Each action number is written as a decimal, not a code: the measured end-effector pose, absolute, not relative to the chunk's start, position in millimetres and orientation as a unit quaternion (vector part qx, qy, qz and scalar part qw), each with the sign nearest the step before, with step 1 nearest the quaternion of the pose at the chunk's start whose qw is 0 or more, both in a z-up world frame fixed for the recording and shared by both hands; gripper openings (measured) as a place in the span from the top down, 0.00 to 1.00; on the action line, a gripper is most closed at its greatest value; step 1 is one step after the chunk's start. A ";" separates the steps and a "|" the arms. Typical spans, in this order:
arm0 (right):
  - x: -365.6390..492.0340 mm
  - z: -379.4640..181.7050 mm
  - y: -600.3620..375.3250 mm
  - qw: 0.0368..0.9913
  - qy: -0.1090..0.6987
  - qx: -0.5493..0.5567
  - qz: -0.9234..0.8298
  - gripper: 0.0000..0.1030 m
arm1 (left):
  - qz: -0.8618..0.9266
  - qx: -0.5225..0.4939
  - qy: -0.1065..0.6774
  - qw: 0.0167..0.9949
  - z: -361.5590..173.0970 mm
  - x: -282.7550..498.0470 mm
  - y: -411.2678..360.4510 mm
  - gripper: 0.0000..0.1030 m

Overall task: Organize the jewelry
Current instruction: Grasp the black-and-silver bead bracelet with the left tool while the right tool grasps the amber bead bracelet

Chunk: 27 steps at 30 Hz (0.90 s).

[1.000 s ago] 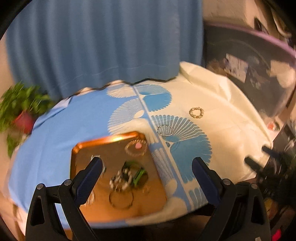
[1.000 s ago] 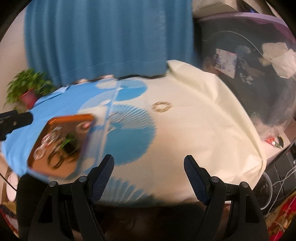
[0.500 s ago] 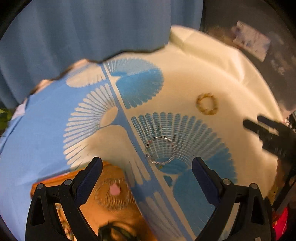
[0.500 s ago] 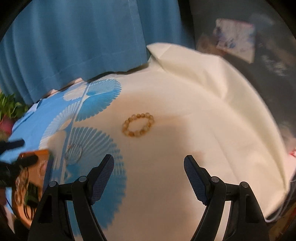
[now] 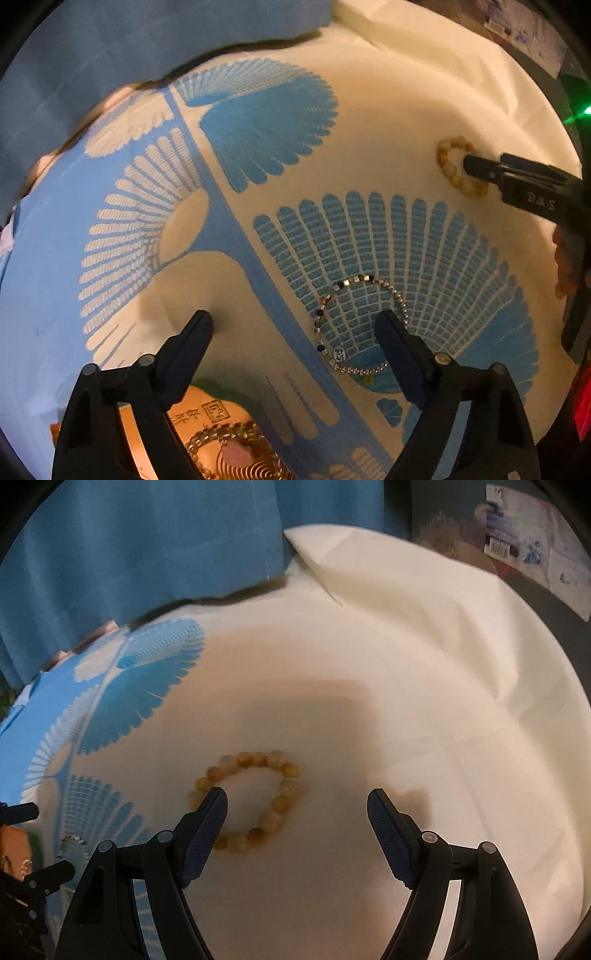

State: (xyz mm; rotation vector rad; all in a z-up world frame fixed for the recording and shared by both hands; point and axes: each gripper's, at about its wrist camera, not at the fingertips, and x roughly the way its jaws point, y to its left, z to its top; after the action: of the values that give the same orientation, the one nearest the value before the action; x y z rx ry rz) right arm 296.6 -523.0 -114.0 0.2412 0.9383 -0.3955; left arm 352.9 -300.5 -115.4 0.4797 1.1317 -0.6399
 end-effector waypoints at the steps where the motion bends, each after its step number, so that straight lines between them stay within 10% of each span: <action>1: 299.7 -118.3 -523.7 0.863 0.453 0.113 -0.191 0.23 | -0.299 0.219 0.521 0.769 -115.1 353.5 -301.4 0.31; 2: 301.5 -120.5 -521.7 0.867 0.448 0.100 -0.194 0.22 | -0.310 0.215 0.521 0.765 -112.8 352.2 -303.1 0.40; 4: 303.5 -124.7 -519.2 0.869 0.448 0.091 -0.191 0.21 | -0.334 0.223 0.511 0.760 -108.0 347.2 -309.2 0.97; 6: 305.2 -125.3 -516.3 0.874 0.441 0.085 -0.185 0.39 | -0.348 0.239 0.508 0.751 -107.8 339.1 -314.9 0.99; 7: 304.7 -123.5 -512.0 0.879 0.435 0.076 -0.177 0.79 | -0.352 0.246 0.505 0.749 -107.8 334.4 -317.4 0.99; 8: 305.8 -122.5 -507.9 0.880 0.438 0.068 -0.170 0.85 | -0.356 0.249 0.505 0.746 -107.1 330.5 -318.6 0.99; 27: 195.2 18.4 -422.8 0.925 0.358 -0.026 -0.123 0.87 | -0.379 0.158 0.402 0.818 48.4 207.2 -251.1 0.99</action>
State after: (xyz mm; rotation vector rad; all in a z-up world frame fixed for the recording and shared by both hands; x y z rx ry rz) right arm 195.2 -422.8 18.4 -0.0532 0.7334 -0.2532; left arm 207.2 -251.1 48.4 0.3361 0.8566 -0.8075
